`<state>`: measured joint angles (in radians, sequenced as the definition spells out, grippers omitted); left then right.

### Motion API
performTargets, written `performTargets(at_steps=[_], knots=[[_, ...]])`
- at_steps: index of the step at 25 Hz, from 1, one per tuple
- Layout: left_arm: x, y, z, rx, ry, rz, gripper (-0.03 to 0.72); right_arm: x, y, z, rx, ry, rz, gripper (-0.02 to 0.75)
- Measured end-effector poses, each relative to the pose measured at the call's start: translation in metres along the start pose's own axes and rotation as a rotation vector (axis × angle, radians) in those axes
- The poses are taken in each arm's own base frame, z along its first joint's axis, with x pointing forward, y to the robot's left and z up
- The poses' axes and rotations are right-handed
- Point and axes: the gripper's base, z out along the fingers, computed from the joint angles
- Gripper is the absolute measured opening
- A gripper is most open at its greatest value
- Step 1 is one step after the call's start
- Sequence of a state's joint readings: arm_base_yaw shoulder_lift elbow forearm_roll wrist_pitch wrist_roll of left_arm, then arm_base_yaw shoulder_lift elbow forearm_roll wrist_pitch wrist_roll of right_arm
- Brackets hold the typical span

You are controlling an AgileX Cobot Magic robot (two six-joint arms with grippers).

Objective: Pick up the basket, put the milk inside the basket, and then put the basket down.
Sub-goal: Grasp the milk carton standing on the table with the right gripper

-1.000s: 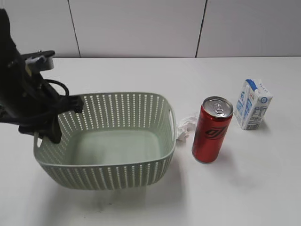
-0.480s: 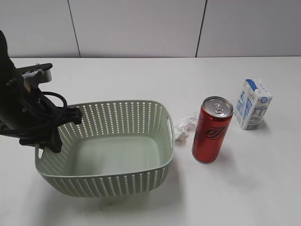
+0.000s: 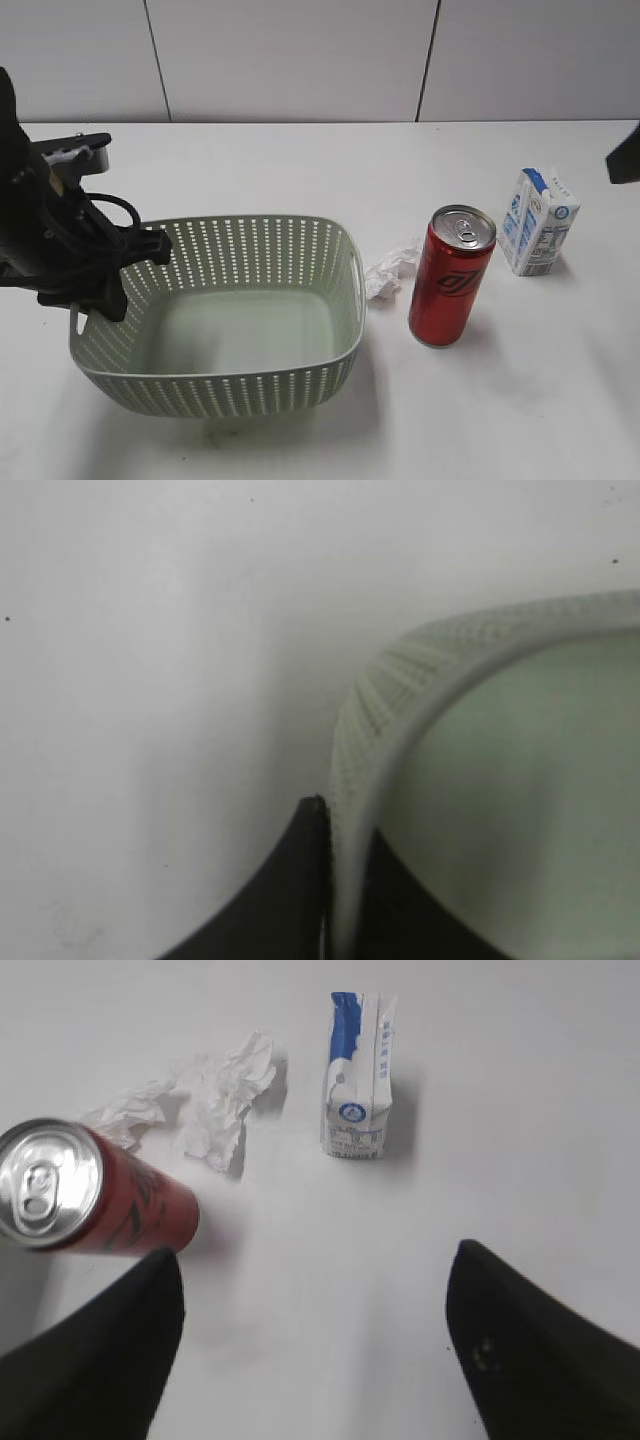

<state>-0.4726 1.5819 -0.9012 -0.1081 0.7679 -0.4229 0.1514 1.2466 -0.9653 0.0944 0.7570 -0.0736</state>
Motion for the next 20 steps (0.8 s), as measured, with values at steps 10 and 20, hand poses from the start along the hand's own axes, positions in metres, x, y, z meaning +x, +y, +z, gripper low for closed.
performTargets(at_steps=[10,20], knots=[[0.0,0.001,0.0,-0.007,-0.005,0.009,-0.001,-0.052,-0.011,0.113,0.029,0.174,-0.029,0.651],[-0.001,0.001,0.0,-0.006,-0.011,0.011,-0.001,-0.042,-0.017,0.181,0.047,0.247,-0.049,0.639]])
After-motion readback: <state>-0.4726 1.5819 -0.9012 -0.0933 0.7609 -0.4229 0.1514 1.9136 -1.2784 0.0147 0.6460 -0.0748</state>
